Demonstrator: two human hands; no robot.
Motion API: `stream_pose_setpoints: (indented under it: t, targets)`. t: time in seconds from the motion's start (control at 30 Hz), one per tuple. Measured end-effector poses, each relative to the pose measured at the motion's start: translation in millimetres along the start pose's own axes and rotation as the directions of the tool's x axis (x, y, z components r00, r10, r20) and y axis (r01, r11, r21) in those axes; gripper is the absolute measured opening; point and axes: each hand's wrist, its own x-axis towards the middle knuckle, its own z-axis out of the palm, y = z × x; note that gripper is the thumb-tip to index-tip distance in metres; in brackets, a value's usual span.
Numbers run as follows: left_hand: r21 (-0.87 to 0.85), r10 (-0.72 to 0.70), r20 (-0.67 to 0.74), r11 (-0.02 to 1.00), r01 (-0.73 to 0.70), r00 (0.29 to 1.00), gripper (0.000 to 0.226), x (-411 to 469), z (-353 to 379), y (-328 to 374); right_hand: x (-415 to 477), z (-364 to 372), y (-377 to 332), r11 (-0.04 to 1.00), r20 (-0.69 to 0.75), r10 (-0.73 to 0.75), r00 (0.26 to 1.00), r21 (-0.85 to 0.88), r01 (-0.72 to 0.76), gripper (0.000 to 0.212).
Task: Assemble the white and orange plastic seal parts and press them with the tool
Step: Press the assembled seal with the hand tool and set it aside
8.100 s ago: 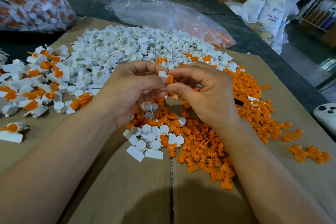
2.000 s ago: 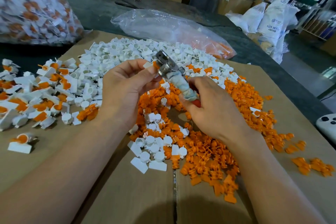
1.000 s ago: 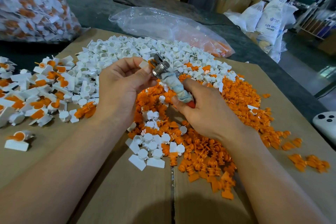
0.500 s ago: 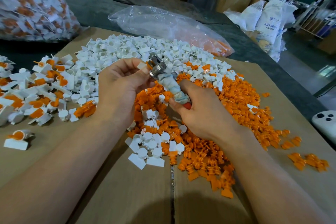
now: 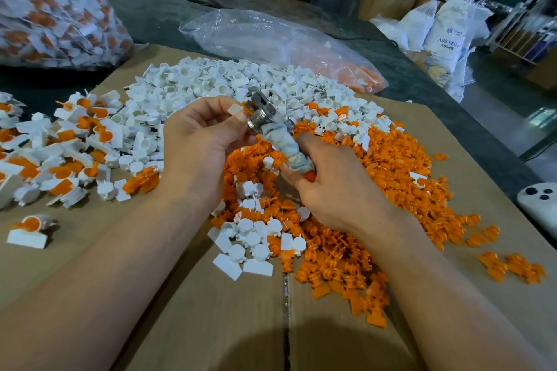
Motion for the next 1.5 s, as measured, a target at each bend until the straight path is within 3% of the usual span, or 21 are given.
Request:
stream_pose_setpoints:
  t: [0.57,0.8,1.1,1.33,1.5]
  targets:
    - [-0.041,-0.007,0.011,0.999,0.008,1.0,0.023,0.0,-0.1,4.7,-0.2,4.4,2.7,0.998,-0.099,-0.022,0.995,-0.063,0.015,0.028]
    - [-0.062,-0.051,-0.001,0.997,0.051,0.999,0.015,0.0,-0.4,4.2,4.0,-6.5,15.8,0.972,-0.302,0.06,0.952,-0.198,-0.124,0.045]
    - [-0.074,-0.096,-0.071,0.993,0.091,0.993,0.018,0.8,-4.1,6.3,9.6,-17.6,44.8,0.901,-0.332,0.251,0.909,-0.263,-0.345,0.067]
    - [-0.307,-0.136,-0.155,0.948,0.083,0.978,0.018,7.8,-12.3,13.5,11.2,-14.1,55.6,0.86,-0.235,0.306,0.922,-0.347,-0.374,0.077]
    - [-0.539,-0.183,-0.277,0.842,0.005,0.943,0.005,20.2,-24.8,21.9,12.9,-10.5,58.2,0.841,-0.168,0.319,0.933,-0.405,-0.36,0.084]
